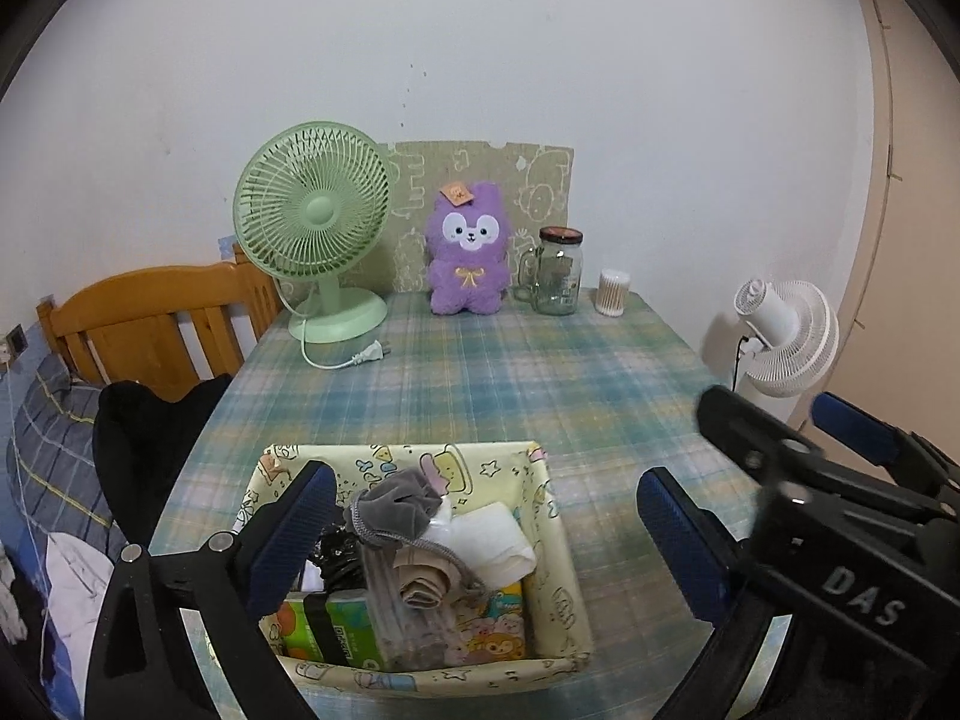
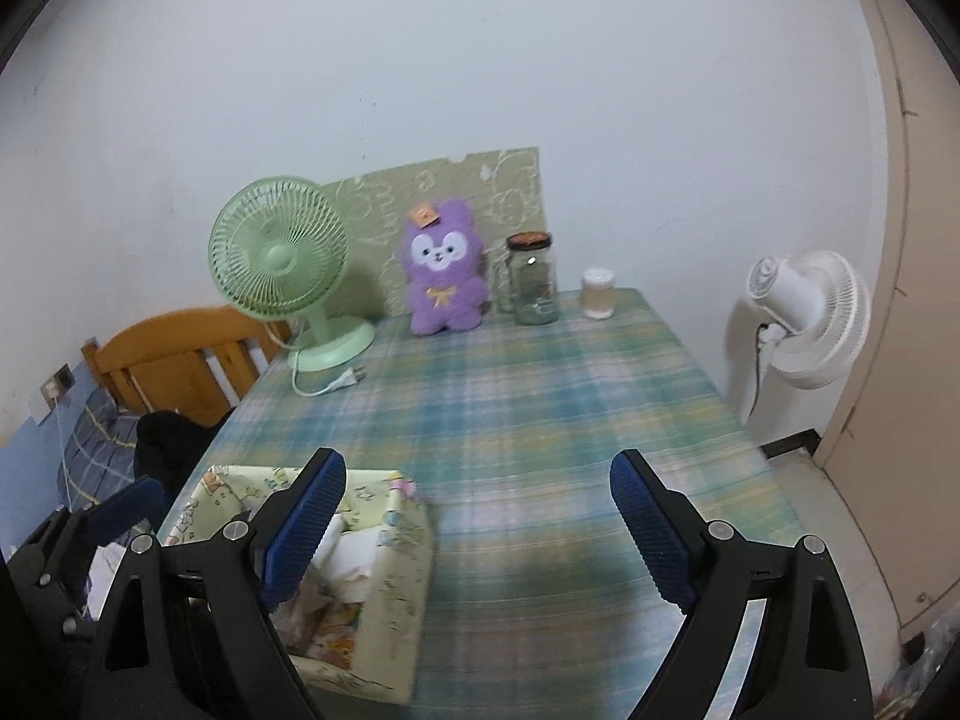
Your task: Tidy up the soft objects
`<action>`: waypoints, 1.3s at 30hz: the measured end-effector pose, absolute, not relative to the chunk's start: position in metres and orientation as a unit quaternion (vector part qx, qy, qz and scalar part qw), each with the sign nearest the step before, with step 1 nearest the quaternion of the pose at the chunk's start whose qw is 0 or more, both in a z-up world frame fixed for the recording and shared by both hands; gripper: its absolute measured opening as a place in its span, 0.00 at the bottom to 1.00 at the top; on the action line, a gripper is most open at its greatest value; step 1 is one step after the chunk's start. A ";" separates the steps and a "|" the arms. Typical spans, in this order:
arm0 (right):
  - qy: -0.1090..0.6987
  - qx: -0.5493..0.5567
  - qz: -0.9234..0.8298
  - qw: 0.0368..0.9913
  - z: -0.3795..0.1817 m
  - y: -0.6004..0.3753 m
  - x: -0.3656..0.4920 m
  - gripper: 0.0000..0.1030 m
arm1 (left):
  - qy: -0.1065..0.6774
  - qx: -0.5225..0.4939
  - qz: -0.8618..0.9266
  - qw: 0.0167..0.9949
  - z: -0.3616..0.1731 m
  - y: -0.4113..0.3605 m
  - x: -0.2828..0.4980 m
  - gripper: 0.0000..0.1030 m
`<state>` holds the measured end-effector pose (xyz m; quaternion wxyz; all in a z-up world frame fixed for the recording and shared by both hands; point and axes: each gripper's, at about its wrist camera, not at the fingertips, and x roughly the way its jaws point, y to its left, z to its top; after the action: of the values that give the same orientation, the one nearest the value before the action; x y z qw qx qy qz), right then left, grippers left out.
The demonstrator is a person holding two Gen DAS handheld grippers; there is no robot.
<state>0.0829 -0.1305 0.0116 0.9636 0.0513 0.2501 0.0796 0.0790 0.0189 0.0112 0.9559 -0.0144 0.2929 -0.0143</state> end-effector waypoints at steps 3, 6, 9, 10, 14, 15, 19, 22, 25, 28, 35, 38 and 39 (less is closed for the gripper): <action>0.241 0.048 0.077 0.966 0.018 -0.142 0.075 0.89 | 0.288 -0.012 -0.012 0.958 0.016 0.009 0.075 0.99; 0.231 0.044 0.075 0.969 0.026 -0.154 0.067 0.89 | 0.279 -0.009 -0.013 0.960 0.022 0.001 0.069 1.00; 0.223 0.040 0.073 0.971 0.032 -0.165 0.060 0.92 | 0.271 -0.008 -0.013 0.963 0.029 -0.009 0.064 1.00; 0.217 0.038 0.068 0.973 0.035 -0.169 0.057 0.94 | 0.268 -0.008 -0.011 0.963 0.032 -0.012 0.061 1.00; 0.201 0.035 0.061 0.977 0.042 -0.182 0.046 0.95 | 0.260 -0.012 -0.003 0.966 0.038 -0.017 0.055 1.00; 0.199 0.036 0.061 0.978 0.043 -0.186 0.044 0.95 | 0.258 -0.013 -0.003 0.966 0.039 -0.019 0.054 1.00; 0.193 0.037 0.060 0.979 0.044 -0.195 0.037 0.95 | 0.253 -0.013 -0.003 0.967 0.042 -0.025 0.046 1.00; 0.191 0.036 0.061 0.979 0.045 -0.200 0.033 0.95 | 0.252 -0.016 -0.003 0.968 0.042 -0.029 0.043 1.00; 0.188 0.035 0.061 0.980 0.048 -0.204 0.030 0.95 | 0.249 -0.020 -0.002 0.968 0.043 -0.031 0.040 1.00; 0.186 0.034 0.063 0.980 0.050 -0.203 0.029 0.95 | 0.245 -0.020 -0.001 0.969 0.046 -0.031 0.037 1.00; 0.182 0.035 0.076 0.980 0.053 -0.204 0.025 0.95 | 0.238 -0.020 0.011 0.971 0.049 -0.030 0.031 1.00; 0.181 0.038 0.076 0.980 0.053 -0.206 0.024 0.95 | 0.235 -0.019 0.015 0.972 0.051 -0.031 0.028 1.00; 0.181 0.039 0.076 0.980 0.053 -0.207 0.024 0.95 | 0.234 -0.018 0.016 0.972 0.051 -0.031 0.027 1.00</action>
<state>0.0235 -0.2072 0.0529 0.9798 0.0386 0.1809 0.0760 0.0272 -0.0311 0.0510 0.9718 -0.0178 0.2344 0.0164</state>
